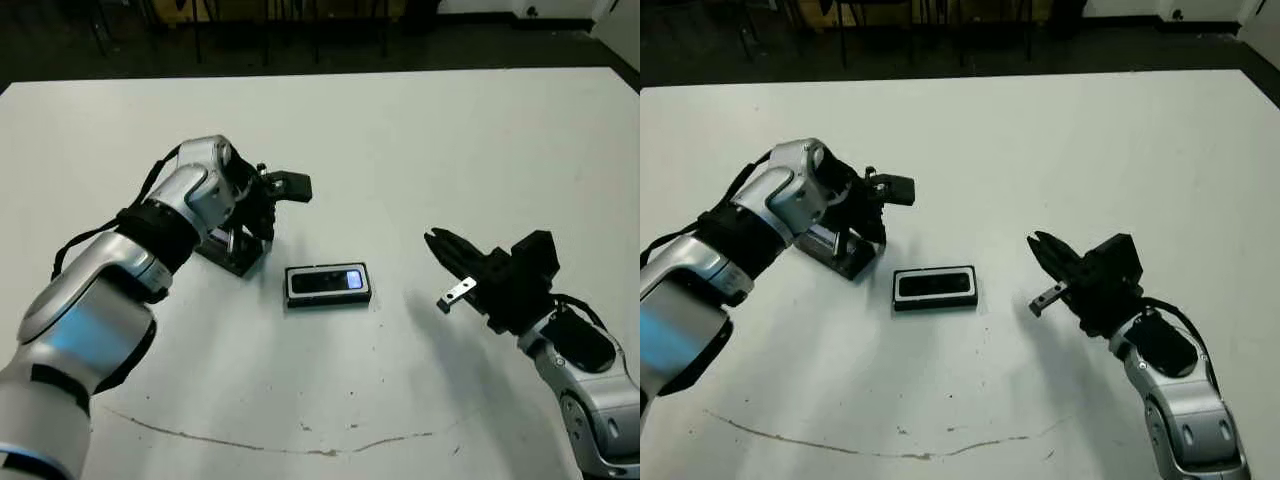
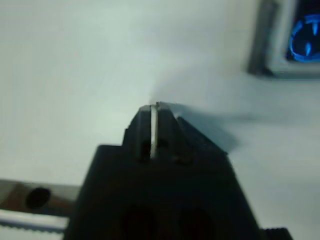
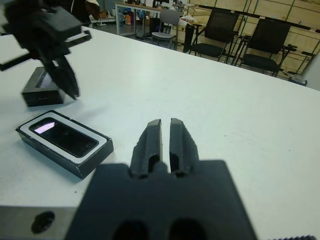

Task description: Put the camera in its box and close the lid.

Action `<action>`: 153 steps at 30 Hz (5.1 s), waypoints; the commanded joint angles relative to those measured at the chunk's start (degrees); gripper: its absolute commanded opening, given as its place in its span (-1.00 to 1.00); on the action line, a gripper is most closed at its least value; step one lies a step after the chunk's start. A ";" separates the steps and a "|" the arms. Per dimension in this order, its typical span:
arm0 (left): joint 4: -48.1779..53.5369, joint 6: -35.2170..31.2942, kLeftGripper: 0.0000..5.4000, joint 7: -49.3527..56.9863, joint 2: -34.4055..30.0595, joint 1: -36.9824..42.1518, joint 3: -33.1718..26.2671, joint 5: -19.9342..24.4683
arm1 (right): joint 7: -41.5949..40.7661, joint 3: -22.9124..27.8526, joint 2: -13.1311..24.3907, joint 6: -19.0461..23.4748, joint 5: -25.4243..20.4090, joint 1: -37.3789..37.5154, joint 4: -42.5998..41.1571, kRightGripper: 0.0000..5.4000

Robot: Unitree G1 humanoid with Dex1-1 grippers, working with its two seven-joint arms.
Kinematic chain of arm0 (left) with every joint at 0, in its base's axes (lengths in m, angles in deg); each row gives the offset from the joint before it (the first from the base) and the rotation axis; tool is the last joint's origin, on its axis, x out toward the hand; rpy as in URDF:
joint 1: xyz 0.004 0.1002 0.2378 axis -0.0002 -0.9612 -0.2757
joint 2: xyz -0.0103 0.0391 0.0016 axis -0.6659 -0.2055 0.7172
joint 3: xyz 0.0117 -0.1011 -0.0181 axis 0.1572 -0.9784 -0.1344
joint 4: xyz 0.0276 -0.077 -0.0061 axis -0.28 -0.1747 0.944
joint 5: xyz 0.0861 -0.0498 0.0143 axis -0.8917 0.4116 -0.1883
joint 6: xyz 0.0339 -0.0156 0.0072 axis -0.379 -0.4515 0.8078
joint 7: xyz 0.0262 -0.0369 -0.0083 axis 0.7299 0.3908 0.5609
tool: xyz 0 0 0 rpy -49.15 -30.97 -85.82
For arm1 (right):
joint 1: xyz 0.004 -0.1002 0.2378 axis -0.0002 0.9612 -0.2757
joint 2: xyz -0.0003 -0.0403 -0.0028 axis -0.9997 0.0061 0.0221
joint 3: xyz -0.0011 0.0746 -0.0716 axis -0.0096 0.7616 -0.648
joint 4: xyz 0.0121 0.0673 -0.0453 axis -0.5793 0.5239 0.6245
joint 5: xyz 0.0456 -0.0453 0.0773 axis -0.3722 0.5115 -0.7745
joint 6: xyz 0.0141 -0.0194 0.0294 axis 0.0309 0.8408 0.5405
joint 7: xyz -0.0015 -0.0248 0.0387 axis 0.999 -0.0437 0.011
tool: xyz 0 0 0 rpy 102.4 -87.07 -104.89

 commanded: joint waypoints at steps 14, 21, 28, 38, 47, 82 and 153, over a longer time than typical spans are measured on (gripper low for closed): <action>24.37 -7.73 -1.00 -12.91 -15.73 -6.71 6.68 4.71 | -0.63 -1.12 0.06 -1.40 -0.21 -0.50 2.91 -1.00; 28.19 -5.24 -1.00 -12.91 -23.91 -11.42 6.16 4.21 | -1.63 0.24 0.61 -4.79 -0.37 0.53 4.31 -1.00; 35.13 -0.29 -1.00 -12.91 -31.44 -15.62 4.06 7.94 | -2.44 0.58 0.63 -5.55 -0.68 0.69 5.26 -1.00; 58.38 -10.47 -1.00 -12.91 -33.58 -16.83 -4.61 33.12 | -2.71 -0.26 0.49 -4.92 -0.29 -0.51 6.16 -1.00; 68.10 -24.36 -1.00 19.85 -21.79 -39.42 -44.97 48.34 | -2.79 -0.76 -0.47 -7.68 -0.19 -0.95 8.82 -1.00; 69.54 -24.60 -0.55 89.58 30.93 -57.88 -40.79 32.28 | -2.11 -3.79 -4.37 -11.55 1.38 -3.74 16.74 -1.00; 43.75 -33.75 0.99 101.53 33.55 -43.21 -47.33 25.07 | -5.89 -6.83 -5.25 -11.21 0.62 -2.97 19.26 -1.00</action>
